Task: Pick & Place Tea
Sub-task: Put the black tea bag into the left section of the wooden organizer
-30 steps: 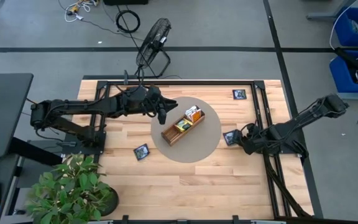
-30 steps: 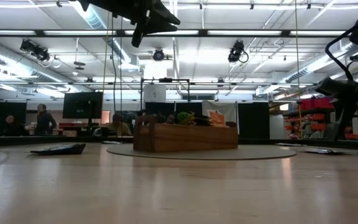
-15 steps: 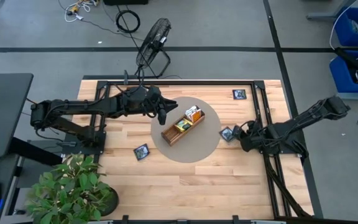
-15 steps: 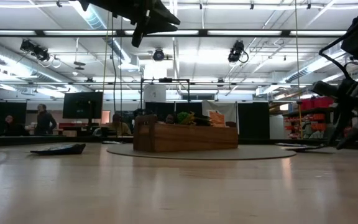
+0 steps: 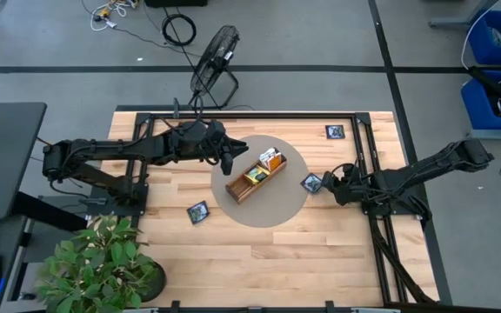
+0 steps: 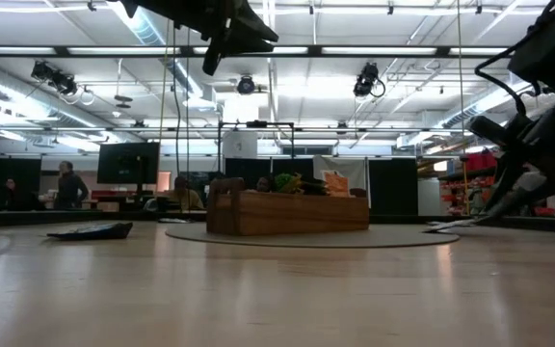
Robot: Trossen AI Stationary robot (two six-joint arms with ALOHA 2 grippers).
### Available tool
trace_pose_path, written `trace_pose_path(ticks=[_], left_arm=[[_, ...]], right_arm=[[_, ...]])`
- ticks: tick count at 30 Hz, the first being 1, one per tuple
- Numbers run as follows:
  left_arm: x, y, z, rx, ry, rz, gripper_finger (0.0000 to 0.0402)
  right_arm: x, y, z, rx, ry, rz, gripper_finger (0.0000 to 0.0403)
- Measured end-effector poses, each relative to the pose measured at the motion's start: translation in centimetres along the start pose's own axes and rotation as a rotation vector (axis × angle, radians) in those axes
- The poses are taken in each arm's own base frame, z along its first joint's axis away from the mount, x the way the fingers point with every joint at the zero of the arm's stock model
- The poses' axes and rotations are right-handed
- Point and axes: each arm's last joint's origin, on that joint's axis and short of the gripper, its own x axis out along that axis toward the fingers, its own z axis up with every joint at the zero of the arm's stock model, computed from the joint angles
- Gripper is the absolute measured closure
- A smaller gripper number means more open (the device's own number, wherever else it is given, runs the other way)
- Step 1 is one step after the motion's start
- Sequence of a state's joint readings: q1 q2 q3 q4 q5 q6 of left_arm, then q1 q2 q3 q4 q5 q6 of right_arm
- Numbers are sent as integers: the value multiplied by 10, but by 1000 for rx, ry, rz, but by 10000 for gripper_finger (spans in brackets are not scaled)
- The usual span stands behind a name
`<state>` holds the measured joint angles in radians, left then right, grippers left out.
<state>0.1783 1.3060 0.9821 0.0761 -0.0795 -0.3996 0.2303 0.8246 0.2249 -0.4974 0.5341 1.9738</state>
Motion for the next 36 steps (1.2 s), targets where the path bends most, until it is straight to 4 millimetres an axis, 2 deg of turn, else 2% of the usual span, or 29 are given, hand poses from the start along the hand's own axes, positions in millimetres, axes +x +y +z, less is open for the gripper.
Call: trace_pose_path(ticks=[6,10,16,24,27,31,36], left_arm=[[0,0,0,0,0,0,312],[0,0,0,-1,0,0,312],[0,0,0,-3,1,0,312],[0,0,0,-7,1,0,312],[0,0,0,-8,1,0,312],[0,-1,0,-7,2,-1,312],[0,-1,0,-6,3,-1,312]], right_arm=[[7,4,0,8,8,60,324],[17,0,-1,45,44,148,323],[22,-9,0,51,36,145,324],[22,-5,-1,42,94,162,383],[22,-5,-2,43,111,161,385],[22,-4,-2,59,129,167,348],[22,-4,-3,56,166,161,252]])
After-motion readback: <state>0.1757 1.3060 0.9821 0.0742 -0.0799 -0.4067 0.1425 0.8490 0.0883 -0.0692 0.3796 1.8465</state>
